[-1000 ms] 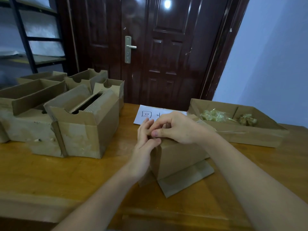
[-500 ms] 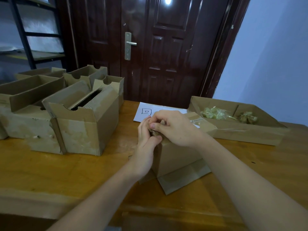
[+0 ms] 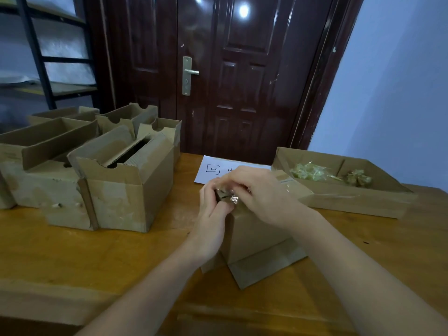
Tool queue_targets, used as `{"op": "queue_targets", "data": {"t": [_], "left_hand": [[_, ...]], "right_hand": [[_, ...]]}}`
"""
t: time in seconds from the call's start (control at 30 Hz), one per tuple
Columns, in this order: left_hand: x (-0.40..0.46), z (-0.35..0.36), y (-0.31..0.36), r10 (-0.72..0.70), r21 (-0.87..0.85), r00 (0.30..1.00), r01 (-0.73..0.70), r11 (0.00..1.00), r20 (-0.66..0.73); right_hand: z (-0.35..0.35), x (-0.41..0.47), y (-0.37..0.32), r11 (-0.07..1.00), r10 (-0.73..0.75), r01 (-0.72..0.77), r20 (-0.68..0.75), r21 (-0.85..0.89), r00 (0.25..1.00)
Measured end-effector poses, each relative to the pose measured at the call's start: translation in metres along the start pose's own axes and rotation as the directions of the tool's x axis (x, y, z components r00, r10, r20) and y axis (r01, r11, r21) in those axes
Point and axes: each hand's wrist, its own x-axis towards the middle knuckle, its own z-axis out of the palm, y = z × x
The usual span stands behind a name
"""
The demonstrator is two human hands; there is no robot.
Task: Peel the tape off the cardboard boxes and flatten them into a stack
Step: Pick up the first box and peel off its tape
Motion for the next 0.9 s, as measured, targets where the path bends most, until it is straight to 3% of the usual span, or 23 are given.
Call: {"op": "queue_targets", "data": {"t": [0.13,0.3,0.5,0.63,0.9], "left_hand": [[-0.003,0.000,0.007,0.007,0.072,1.000,-0.007,0.997,-0.004],[-0.008,-0.003,0.014,0.050,0.143,0.999,-0.050,0.989,0.005],[-0.010,-0.008,0.010,0.078,0.212,0.996,-0.085,0.973,0.039],[-0.008,-0.012,-0.003,0.057,0.192,0.996,-0.068,0.979,0.063],[-0.001,-0.023,-0.027,0.120,0.426,0.982,-0.171,0.888,0.143]], "right_hand": [[0.007,-0.004,0.000,1.000,0.017,-0.019,-0.123,-0.012,0.992],[0.007,-0.007,-0.001,1.000,-0.010,0.014,-0.173,0.018,0.985],[0.008,-0.010,-0.009,0.998,-0.003,0.008,-0.073,0.066,0.997],[0.006,-0.010,-0.008,0.955,0.196,-0.176,-0.064,0.241,0.978],[-0.010,-0.016,-0.007,0.956,0.158,-0.174,0.088,0.237,0.984]]}}
